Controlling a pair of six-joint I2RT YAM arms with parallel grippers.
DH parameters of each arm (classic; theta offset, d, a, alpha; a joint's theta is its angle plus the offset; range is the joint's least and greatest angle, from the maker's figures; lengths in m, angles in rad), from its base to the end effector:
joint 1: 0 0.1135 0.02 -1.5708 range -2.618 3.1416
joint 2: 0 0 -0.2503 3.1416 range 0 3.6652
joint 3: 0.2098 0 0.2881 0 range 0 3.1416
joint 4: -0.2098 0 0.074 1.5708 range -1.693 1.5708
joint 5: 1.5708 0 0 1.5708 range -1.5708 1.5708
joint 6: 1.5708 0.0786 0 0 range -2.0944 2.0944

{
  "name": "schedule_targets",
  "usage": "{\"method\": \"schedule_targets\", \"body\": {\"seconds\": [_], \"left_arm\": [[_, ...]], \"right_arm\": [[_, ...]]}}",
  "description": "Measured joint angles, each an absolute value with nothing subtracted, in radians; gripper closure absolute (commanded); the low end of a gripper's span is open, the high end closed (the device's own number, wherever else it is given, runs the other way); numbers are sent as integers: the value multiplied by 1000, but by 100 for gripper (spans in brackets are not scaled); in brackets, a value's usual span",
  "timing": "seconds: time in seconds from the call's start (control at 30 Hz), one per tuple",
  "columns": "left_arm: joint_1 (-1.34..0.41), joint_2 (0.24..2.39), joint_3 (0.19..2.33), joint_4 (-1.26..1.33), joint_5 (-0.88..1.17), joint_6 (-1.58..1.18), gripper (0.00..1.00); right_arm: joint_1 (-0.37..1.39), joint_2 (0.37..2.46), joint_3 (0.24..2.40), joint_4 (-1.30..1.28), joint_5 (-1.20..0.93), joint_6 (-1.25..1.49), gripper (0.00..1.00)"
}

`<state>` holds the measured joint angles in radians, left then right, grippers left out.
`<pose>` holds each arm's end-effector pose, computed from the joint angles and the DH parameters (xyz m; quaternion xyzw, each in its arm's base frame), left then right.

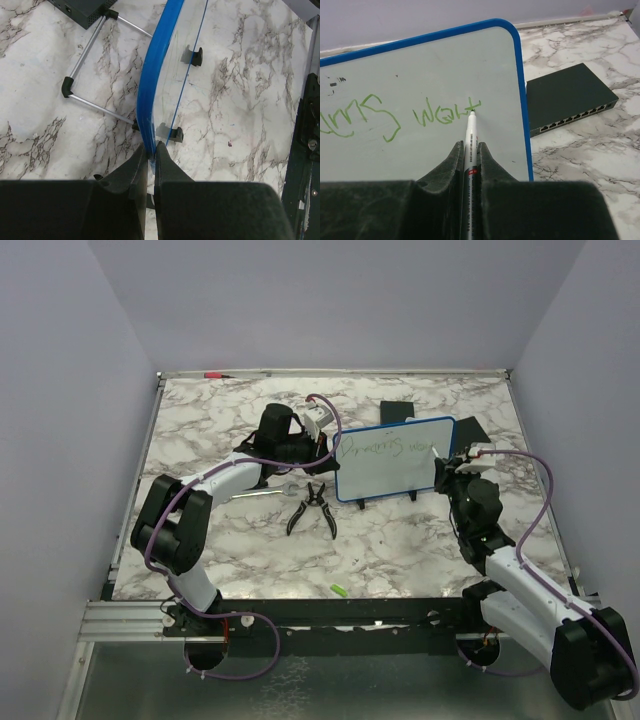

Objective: Write a sentence on the whiteboard

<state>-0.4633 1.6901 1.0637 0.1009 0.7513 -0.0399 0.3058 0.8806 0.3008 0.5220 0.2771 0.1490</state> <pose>0.3580 -0.2388 0.1795 0.3484 0.7496 -0.4235 0.3706 0.2721 0.0634 0.1937 0.0381 0.7255 0.0554 0.6849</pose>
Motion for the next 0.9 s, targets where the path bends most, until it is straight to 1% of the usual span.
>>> {"method": "schedule_targets", "body": {"seconds": [0.9], "left_arm": [[-467,1687,1064,91,751,-40,100]], "right_arm": [[306,931,304,517,327,163,99]]}}
